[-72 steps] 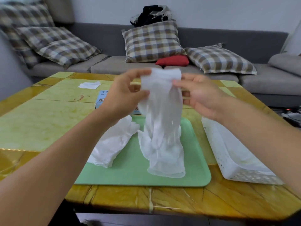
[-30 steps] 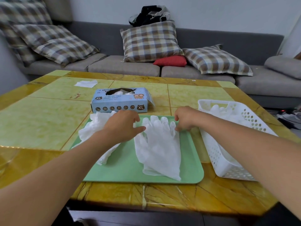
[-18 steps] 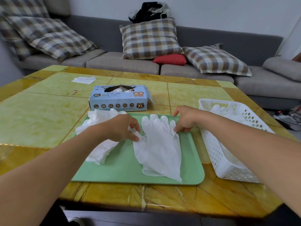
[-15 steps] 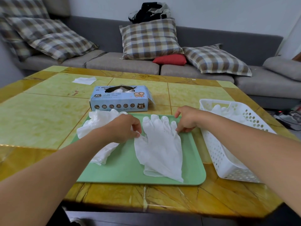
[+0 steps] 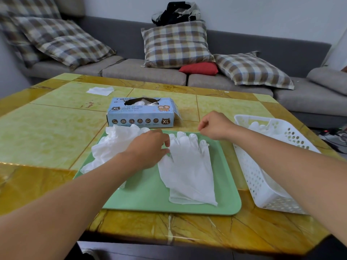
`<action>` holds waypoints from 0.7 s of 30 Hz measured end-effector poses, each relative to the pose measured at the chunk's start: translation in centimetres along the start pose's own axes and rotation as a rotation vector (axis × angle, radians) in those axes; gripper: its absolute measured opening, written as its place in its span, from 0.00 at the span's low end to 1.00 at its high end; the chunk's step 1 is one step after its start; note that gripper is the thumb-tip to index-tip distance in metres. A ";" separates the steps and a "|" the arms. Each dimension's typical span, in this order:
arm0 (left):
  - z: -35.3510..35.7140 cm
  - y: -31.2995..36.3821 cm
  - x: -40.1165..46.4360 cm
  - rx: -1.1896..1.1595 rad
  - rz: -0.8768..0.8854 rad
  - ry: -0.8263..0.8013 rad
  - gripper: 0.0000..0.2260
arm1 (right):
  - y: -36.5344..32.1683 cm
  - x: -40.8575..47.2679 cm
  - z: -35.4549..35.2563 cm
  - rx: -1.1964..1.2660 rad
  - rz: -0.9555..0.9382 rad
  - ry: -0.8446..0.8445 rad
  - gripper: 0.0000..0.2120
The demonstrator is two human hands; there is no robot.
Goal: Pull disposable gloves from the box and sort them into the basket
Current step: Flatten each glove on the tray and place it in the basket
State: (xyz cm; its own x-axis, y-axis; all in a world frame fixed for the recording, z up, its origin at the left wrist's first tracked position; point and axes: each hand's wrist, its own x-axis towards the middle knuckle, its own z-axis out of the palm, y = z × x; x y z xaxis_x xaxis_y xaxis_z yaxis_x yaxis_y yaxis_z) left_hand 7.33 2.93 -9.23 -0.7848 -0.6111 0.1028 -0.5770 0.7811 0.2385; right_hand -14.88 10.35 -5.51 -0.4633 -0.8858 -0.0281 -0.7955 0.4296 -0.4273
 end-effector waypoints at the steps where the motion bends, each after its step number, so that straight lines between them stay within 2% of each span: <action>1: 0.0 0.5 -0.2 0.008 0.015 0.018 0.12 | -0.3 0.1 0.1 -0.006 -0.010 -0.028 0.04; 4: 0.1 1.7 -0.7 0.021 0.031 -0.005 0.23 | -0.8 0.8 1.5 -0.102 0.011 -0.154 0.10; 8: 0.6 1.9 -1.0 0.133 0.056 -0.100 0.31 | -1.2 1.6 2.4 -0.184 0.076 -0.157 0.14; 16: 1.7 0.8 -0.5 0.139 0.087 -0.169 0.31 | -1.2 1.6 1.8 -0.015 0.048 -0.027 0.06; 19: 1.8 0.4 -0.4 0.133 0.112 -0.177 0.30 | -1.8 1.9 2.4 -0.037 0.023 -0.072 0.18; 21: 1.8 0.3 -0.4 0.136 0.133 -0.183 0.28 | -2.3 1.7 2.8 -0.117 0.034 -0.116 0.18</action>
State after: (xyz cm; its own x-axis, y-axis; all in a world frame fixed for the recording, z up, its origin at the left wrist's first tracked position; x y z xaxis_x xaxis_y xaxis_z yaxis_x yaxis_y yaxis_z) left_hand 7.05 3.63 -10.97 -0.8767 -0.4779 -0.0550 -0.4810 0.8709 0.1010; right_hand -12.72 7.31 -7.09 -0.4478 -0.8819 -0.1474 -0.8233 0.4710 -0.3167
